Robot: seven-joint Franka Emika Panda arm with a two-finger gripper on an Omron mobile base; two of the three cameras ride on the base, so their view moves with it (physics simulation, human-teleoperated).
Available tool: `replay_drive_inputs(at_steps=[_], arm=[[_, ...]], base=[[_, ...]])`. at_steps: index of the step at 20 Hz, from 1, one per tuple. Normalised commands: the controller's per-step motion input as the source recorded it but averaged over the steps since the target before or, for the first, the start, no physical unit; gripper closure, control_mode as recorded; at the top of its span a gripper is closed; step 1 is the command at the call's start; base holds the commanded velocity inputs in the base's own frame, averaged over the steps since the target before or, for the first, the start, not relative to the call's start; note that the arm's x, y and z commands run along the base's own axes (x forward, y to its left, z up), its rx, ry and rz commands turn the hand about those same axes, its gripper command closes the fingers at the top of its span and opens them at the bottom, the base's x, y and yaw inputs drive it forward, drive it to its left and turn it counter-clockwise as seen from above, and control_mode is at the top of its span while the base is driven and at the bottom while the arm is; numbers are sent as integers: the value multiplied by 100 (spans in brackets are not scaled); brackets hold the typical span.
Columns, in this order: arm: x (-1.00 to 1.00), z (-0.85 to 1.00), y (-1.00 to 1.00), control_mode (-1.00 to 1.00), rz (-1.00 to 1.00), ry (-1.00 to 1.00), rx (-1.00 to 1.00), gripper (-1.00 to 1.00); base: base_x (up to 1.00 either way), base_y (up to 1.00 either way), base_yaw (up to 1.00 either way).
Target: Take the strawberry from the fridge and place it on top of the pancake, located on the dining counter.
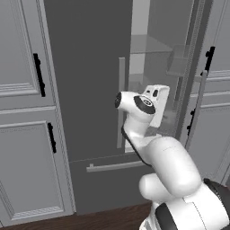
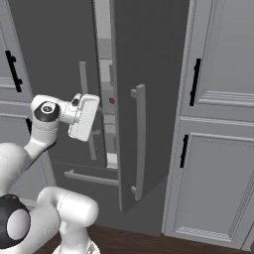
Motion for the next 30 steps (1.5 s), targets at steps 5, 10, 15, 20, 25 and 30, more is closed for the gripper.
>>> replay_drive_inputs(at_steps=[5,10,15,20,25,30], arm=[[-6,0,-59,-100,-7,38,-23,-100],[-49,0,-68,-100,-15,35,-3,-100],[-45,0,-74,-100,-16,37,0,-100],[-53,0,-97,-100,-15,35,0,-100],[-12,0,-78,-100,-3,24,1,-100],[-2,12,15,-100,7,0,11,-100]], base=[[0,0,0],[0,0,0],[0,0,0],[0,0,0],[0,0,0],[0,0,0]])
